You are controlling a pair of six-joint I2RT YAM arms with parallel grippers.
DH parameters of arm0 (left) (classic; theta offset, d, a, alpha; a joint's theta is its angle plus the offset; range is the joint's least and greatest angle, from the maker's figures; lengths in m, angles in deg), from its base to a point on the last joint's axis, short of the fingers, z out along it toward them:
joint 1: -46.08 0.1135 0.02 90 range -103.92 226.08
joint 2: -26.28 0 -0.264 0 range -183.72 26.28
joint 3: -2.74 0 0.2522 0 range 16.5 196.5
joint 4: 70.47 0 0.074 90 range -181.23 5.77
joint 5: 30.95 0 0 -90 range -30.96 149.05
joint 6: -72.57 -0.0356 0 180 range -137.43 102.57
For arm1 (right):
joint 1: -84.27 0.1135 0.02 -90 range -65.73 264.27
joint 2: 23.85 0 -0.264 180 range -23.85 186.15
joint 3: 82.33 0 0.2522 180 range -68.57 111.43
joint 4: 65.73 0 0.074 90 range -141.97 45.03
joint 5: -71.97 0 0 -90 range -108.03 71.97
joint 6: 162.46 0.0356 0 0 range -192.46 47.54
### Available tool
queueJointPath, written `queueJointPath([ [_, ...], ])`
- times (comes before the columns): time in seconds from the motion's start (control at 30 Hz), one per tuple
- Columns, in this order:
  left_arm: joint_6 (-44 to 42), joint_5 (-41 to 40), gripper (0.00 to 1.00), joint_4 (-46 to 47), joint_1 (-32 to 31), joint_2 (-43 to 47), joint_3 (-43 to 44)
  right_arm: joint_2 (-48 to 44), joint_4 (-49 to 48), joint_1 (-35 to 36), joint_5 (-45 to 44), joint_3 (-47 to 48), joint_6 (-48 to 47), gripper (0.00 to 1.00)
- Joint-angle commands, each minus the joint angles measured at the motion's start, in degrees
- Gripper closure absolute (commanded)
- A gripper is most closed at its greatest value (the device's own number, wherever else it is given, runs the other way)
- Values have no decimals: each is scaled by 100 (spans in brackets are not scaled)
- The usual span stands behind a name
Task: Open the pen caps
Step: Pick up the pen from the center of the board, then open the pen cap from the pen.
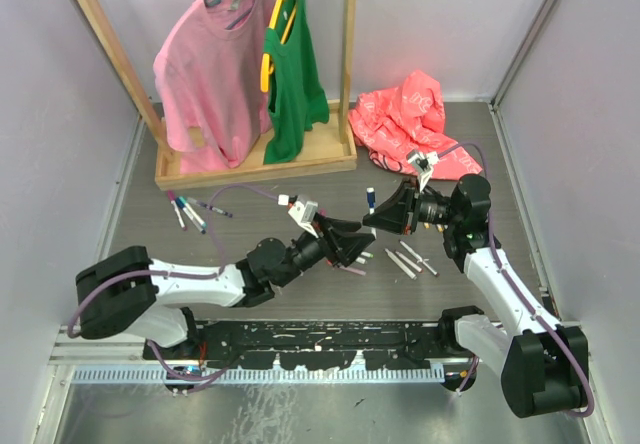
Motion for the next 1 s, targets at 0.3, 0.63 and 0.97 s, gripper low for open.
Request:
queueJointPath([
  [0.3,83,985,36,-621,644,1270,-166,-93,-81,34,100,228,-156,99],
  [0.63,1049,2010,4,-1685,1461,1467,466,-83,47,29,111,258,-281,99],
  [0.97,1470,2136,14,-2653,1571,924,1538,-64,188,33,86,286,-400,99],
])
